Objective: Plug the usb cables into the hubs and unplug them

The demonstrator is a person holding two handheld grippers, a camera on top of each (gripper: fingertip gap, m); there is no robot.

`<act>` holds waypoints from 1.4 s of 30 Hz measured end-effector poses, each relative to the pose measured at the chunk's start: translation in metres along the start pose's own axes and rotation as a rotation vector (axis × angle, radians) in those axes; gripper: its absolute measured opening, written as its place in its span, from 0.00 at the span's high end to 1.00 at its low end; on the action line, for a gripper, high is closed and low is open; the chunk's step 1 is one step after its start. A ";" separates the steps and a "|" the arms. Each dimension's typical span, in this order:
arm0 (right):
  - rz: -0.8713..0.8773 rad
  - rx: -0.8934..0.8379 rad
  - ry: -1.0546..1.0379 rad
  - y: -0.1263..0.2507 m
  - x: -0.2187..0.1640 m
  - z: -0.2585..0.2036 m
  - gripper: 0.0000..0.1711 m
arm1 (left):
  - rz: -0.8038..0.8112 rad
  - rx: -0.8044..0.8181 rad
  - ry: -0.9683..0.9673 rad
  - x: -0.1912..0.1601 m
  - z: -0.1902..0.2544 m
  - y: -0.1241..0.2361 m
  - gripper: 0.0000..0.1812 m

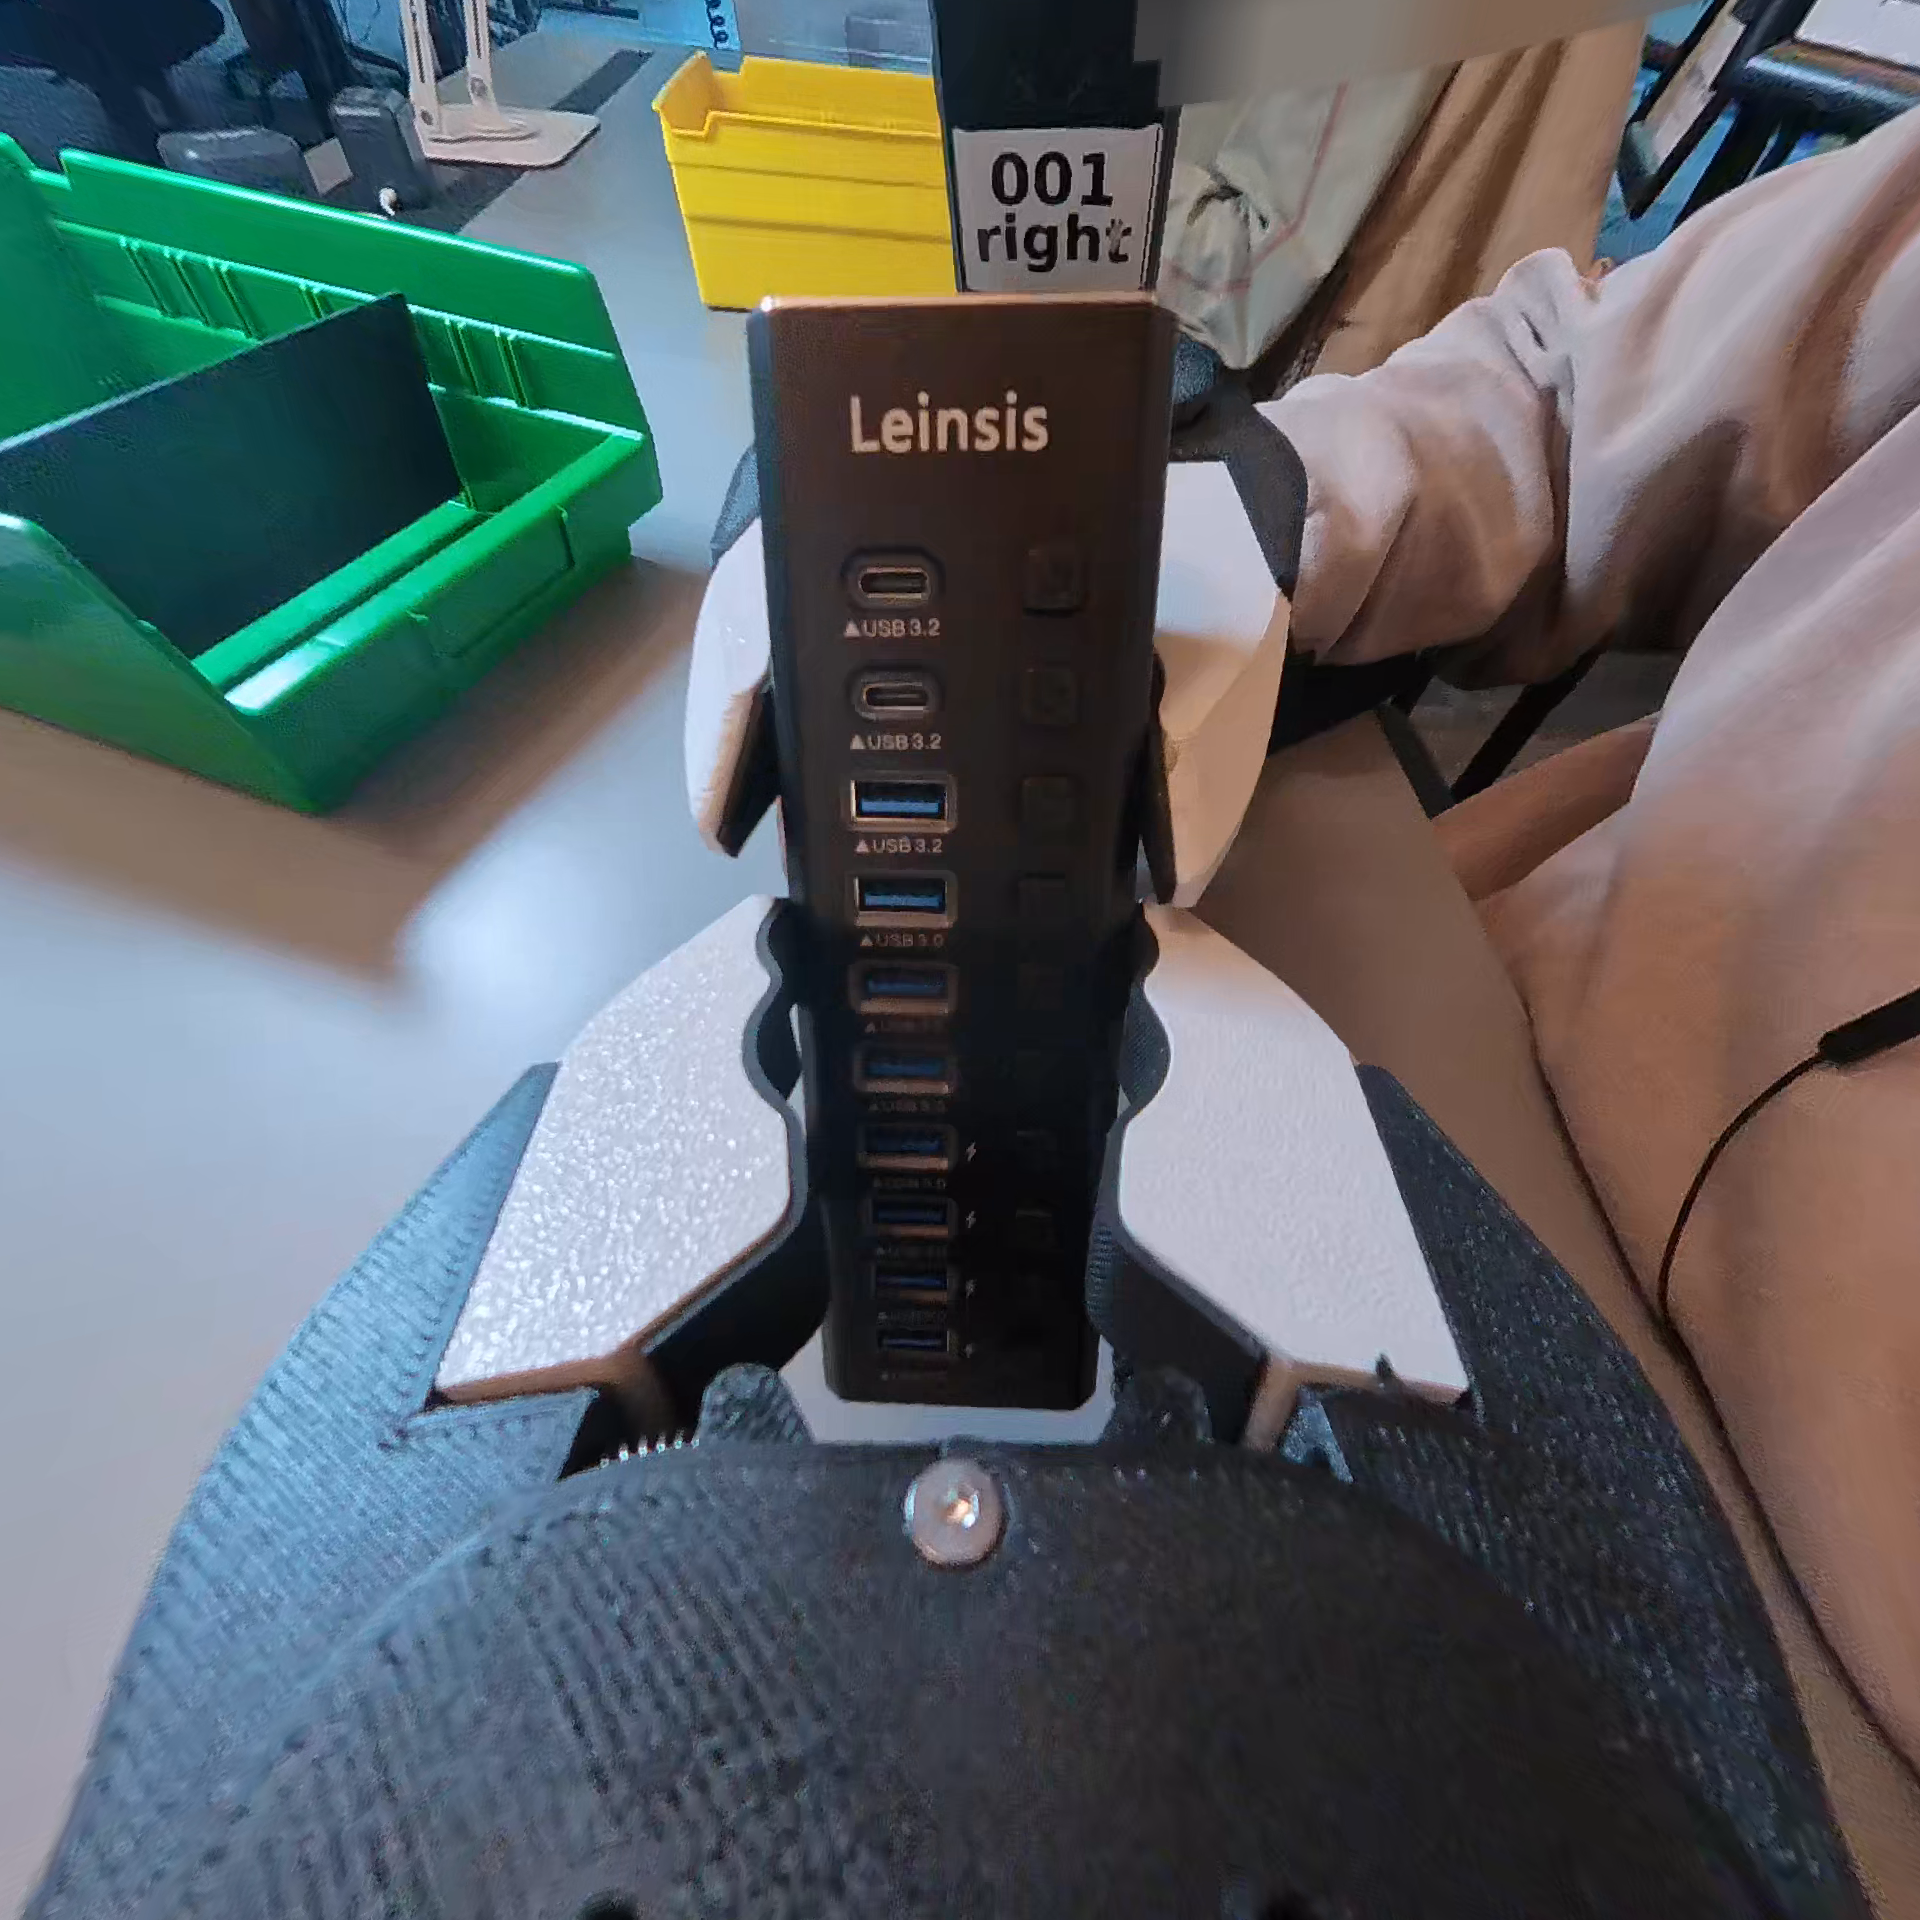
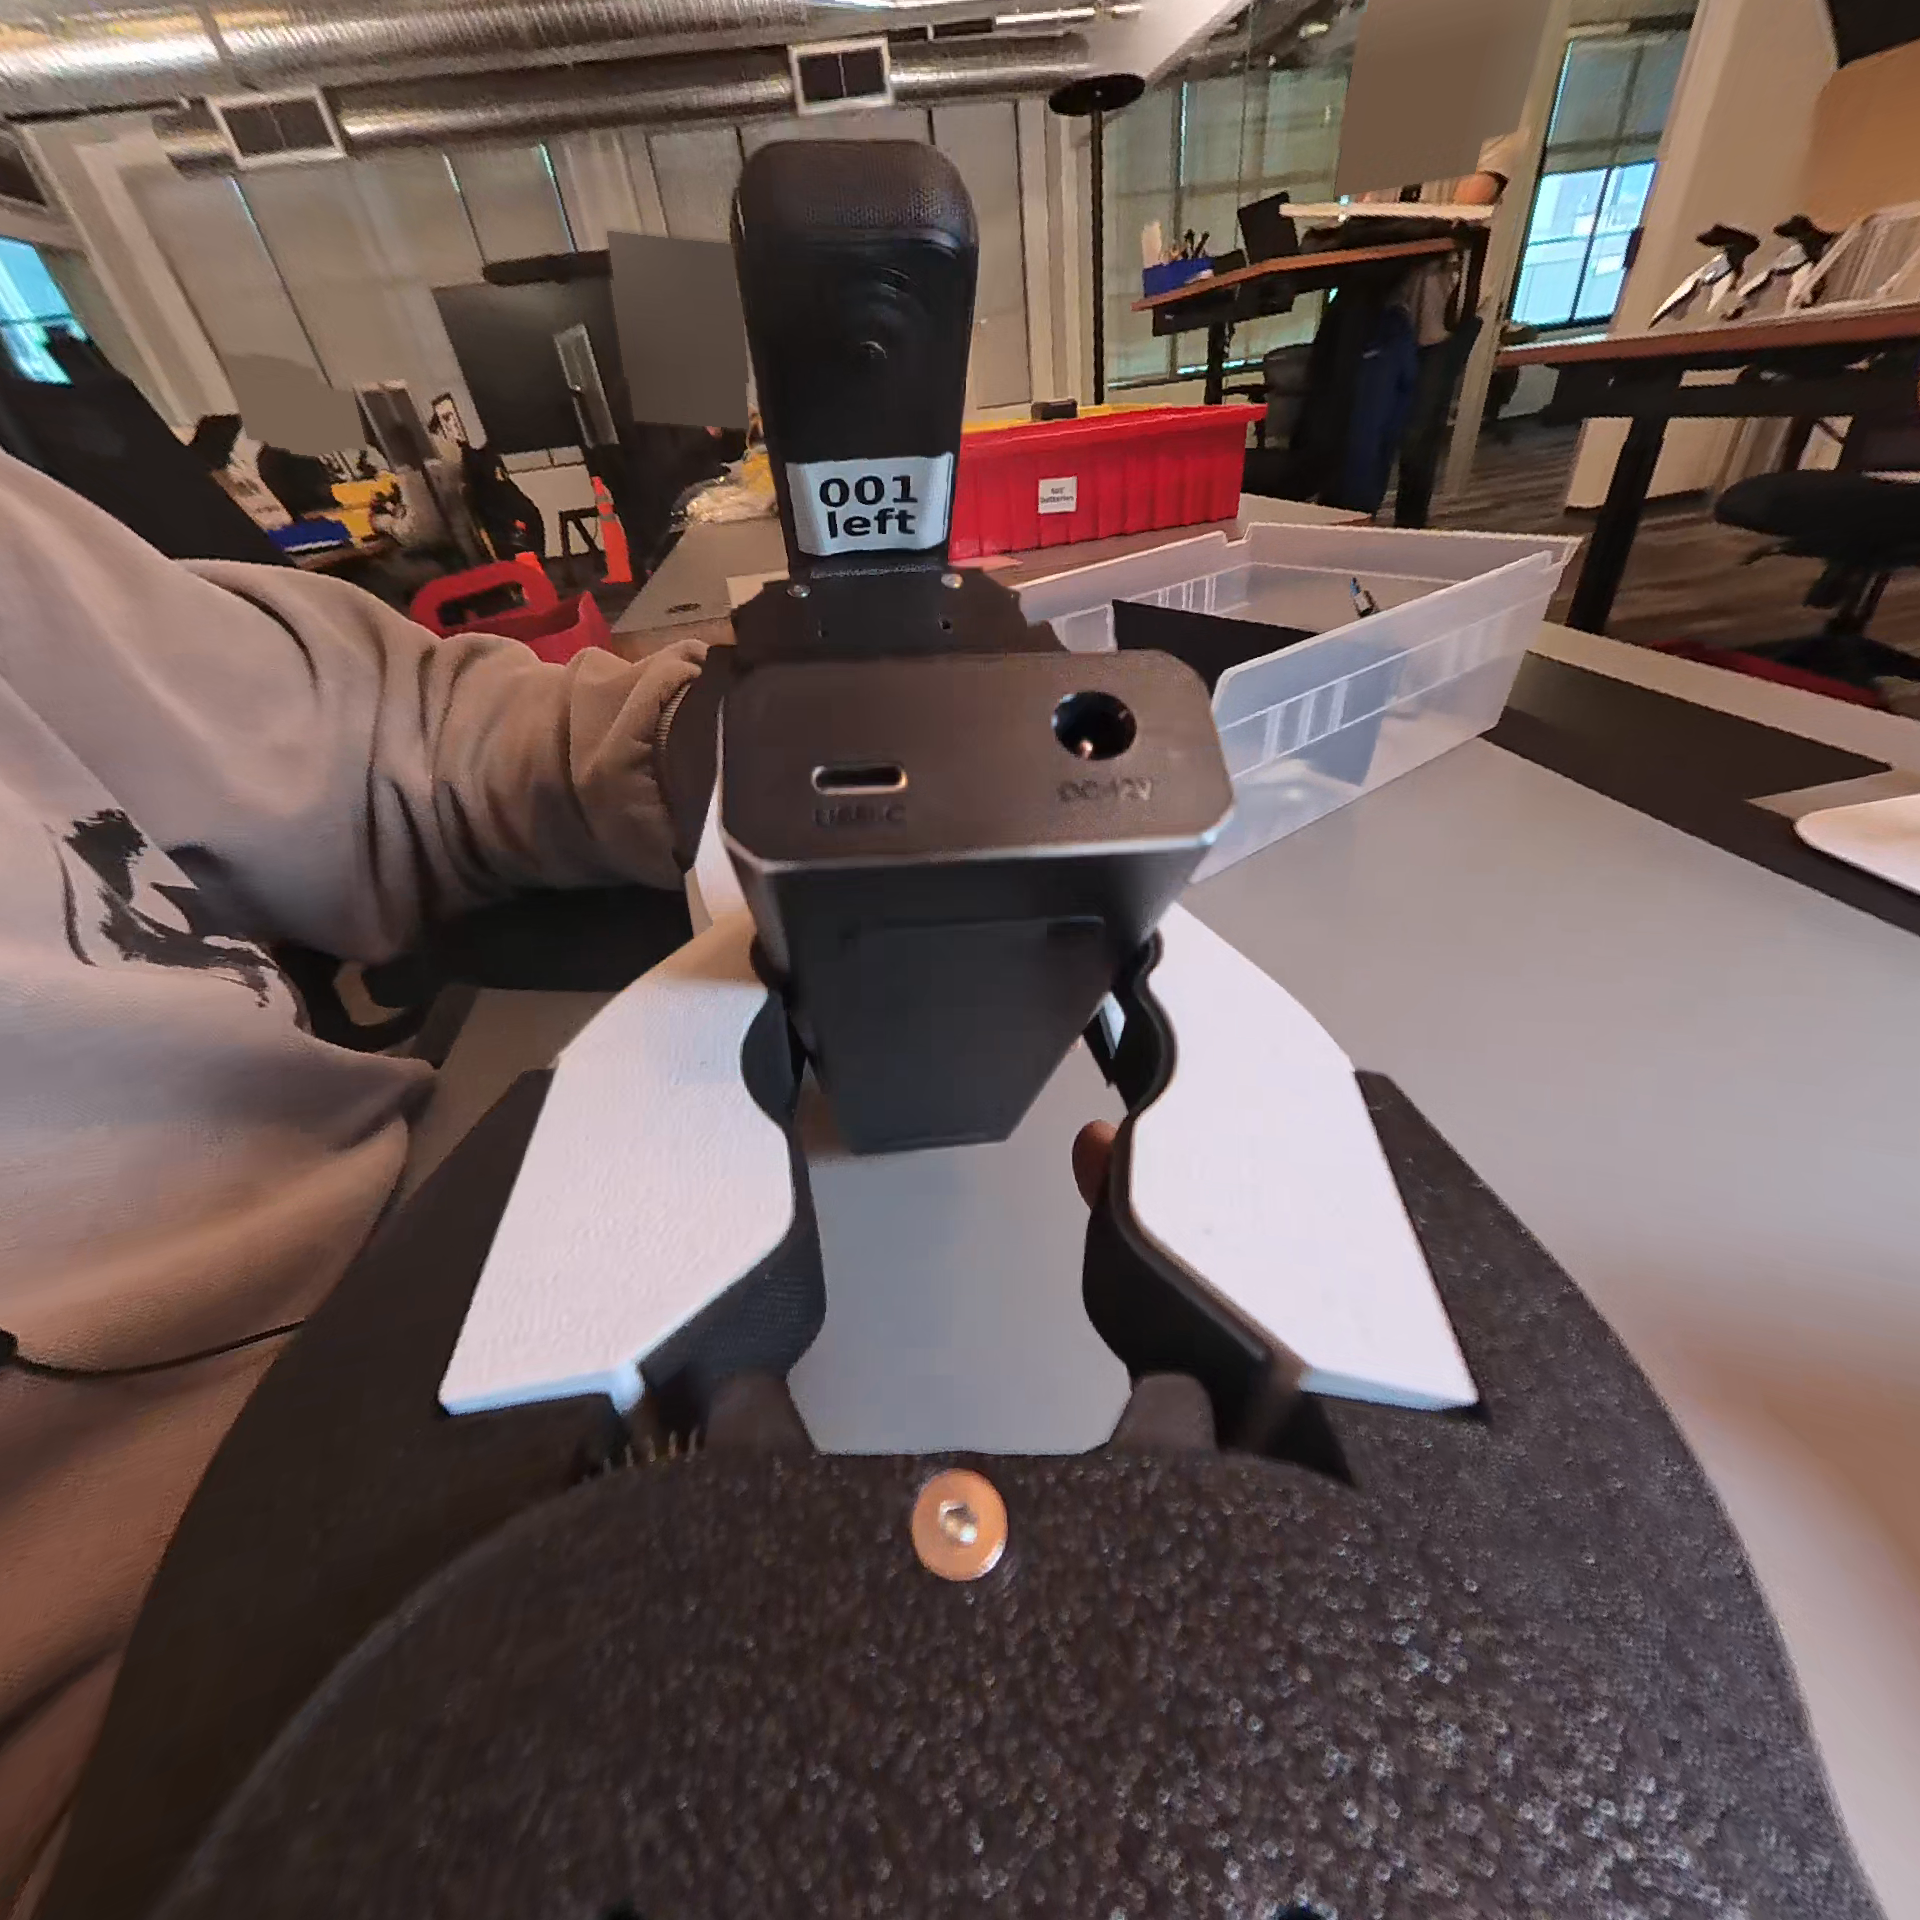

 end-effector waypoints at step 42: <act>0.049 0.127 -0.094 0.005 -0.001 -0.002 0.50 | 0.038 -0.146 0.117 -0.005 0.014 -0.002 0.66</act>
Point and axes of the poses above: each gripper's, where its closed fingertips meet, y back along the fingers, x out of its top, z = x × y across the jaws, the point moved 9 cm from there along y, back along the fingers, and after that the axes turned 5 degrees about -z, right-handed, at the moved point
